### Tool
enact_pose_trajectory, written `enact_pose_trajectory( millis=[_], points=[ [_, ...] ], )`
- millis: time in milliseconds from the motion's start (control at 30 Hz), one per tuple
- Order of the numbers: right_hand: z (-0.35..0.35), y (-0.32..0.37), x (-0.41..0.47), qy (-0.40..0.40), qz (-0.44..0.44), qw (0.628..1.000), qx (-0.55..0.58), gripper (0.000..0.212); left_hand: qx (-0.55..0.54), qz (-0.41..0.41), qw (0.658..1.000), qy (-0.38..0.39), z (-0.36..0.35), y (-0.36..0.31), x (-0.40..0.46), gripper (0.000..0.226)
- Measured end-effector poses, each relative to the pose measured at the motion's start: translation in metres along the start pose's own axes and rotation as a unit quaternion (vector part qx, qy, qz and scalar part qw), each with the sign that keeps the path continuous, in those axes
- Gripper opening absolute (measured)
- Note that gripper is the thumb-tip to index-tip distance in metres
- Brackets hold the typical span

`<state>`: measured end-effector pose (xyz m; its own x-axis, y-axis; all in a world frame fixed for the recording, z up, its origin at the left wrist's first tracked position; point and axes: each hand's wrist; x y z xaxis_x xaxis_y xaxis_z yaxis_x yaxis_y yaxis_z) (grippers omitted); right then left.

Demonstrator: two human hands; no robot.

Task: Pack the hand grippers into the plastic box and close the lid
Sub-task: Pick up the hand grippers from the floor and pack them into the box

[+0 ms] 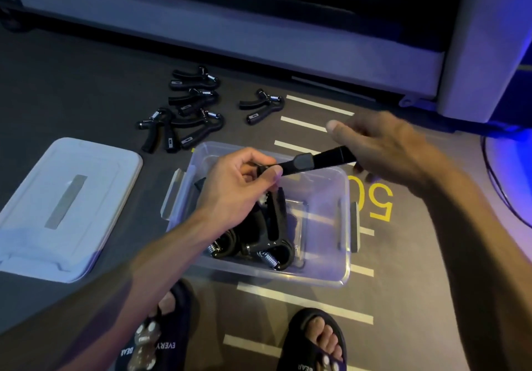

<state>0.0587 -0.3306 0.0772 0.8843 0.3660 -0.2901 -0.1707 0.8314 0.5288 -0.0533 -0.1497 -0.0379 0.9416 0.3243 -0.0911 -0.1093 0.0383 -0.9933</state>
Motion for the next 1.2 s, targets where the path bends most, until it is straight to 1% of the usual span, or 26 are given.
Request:
enact_pose_trajectory(
  millis=[33, 67, 100, 167, 267, 333, 400, 467, 533, 600, 667, 833, 933, 1000, 1067, 1200],
  points=[
    [0.000, -0.001, -0.003, 0.092, -0.048, 0.992, 0.077, 0.046, -0.002, -0.006, 1.000, -0.003, -0.001, 0.000, 0.000, 0.009],
    [0.000, -0.001, -0.006, 0.156, -0.081, 0.974, 0.141, 0.042, -0.006, -0.011, 1.000, -0.004, 0.000, 0.000, 0.000, 0.010],
    [0.000, -0.002, -0.008, 0.186, -0.092, 0.962, 0.176, 0.035, -0.010, -0.012, 1.000, 0.000, 0.000, 0.001, -0.001, 0.012],
    [-0.001, -0.006, -0.010, 0.180, -0.079, 0.965, 0.173, 0.022, 0.008, -0.009, 1.000, 0.027, 0.000, 0.003, -0.002, 0.012],
    [0.006, -0.009, -0.010, 0.143, -0.055, 0.984, 0.093, 0.011, 0.075, -0.029, 0.993, 0.087, -0.001, 0.005, -0.002, 0.010],
    [0.005, -0.007, -0.008, 0.145, -0.049, 0.988, -0.002, 0.007, 0.090, -0.043, 0.991, 0.088, 0.000, 0.007, -0.001, 0.006],
    [-0.009, -0.005, -0.004, 0.168, -0.035, 0.977, -0.124, 0.011, 0.105, -0.049, 0.990, 0.082, 0.002, 0.008, -0.001, 0.006],
    [-0.036, -0.008, 0.005, 0.183, -0.032, 0.956, -0.228, 0.019, 0.122, -0.048, 0.988, 0.081, 0.003, 0.010, -0.001, 0.010],
    [-0.069, -0.018, 0.017, 0.196, -0.034, 0.936, -0.289, 0.024, 0.137, -0.047, 0.986, 0.082, 0.004, 0.012, -0.002, 0.010],
    [-0.097, -0.030, 0.028, 0.209, -0.028, 0.923, -0.322, 0.014, 0.139, -0.054, 0.985, 0.083, 0.004, 0.014, -0.002, 0.011],
    [-0.117, -0.042, 0.037, 0.231, -0.037, 0.921, -0.312, 0.018, 0.135, -0.058, 0.986, 0.086, 0.006, 0.016, -0.002, 0.012],
    [-0.136, -0.052, 0.040, 0.319, -0.063, 0.907, -0.268, 0.014, 0.136, -0.061, 0.985, 0.087, 0.008, 0.019, 0.002, 0.010],
    [-0.133, -0.051, 0.042, 0.332, -0.067, 0.908, -0.246, 0.014, 0.135, -0.063, 0.985, 0.086, 0.008, 0.018, 0.003, 0.010],
    [-0.130, -0.049, 0.044, 0.355, -0.078, 0.904, -0.227, 0.021, 0.134, -0.063, 0.985, 0.088, 0.009, 0.018, 0.003, 0.010],
    [-0.129, -0.049, 0.045, 0.374, -0.098, 0.900, -0.202, 0.023, 0.129, -0.061, 0.986, 0.088, 0.010, 0.018, 0.003, 0.008],
    [-0.129, -0.049, 0.047, 0.386, -0.140, 0.896, -0.167, 0.027, 0.128, -0.059, 0.987, 0.084, 0.013, 0.017, 0.002, 0.008]
  ],
)
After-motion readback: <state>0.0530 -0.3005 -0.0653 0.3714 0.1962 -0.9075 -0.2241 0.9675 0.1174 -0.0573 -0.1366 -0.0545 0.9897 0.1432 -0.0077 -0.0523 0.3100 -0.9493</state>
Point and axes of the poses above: each hand's wrist, its own x-axis towards the middle knuckle, its own z-axis out of the back of the hand, y = z × x, and after that the axes turned 2 degrees about -z, right-handed
